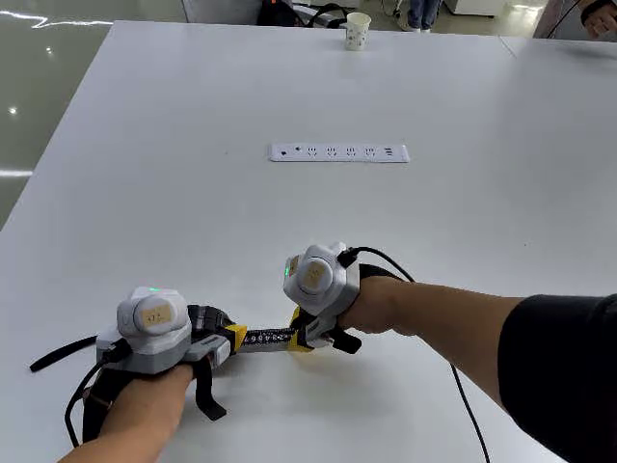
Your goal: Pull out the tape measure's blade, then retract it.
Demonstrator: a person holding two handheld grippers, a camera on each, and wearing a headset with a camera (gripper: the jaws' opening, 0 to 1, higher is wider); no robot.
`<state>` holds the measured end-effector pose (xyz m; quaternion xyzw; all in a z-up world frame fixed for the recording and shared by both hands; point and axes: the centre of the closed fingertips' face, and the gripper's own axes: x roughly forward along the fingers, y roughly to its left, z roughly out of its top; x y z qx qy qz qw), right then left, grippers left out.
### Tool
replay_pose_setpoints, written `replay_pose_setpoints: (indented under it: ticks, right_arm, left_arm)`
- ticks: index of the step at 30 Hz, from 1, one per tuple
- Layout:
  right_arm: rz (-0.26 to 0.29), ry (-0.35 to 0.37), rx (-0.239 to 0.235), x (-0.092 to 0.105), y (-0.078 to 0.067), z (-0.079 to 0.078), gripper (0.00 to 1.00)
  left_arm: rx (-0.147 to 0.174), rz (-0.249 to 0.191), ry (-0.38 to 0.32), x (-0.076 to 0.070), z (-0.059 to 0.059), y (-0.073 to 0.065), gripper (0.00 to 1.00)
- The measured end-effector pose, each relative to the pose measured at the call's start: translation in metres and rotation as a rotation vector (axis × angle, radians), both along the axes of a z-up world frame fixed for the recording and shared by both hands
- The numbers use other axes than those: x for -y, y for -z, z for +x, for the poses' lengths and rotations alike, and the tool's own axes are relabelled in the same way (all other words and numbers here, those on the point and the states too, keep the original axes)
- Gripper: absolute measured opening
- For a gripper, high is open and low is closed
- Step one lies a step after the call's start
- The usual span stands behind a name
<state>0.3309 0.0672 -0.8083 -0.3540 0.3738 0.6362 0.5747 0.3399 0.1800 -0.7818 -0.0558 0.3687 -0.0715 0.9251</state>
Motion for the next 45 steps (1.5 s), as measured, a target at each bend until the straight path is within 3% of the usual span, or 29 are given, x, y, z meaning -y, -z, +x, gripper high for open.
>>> replay_pose_setpoints:
  ticks: [45]
  right_arm:
    - [0.032,0.038,-0.026,-0.025,-0.001,-0.004,0.11]
  left_arm:
    - [-0.006,-0.011,-0.001,-0.001,0.000,0.000,0.62]
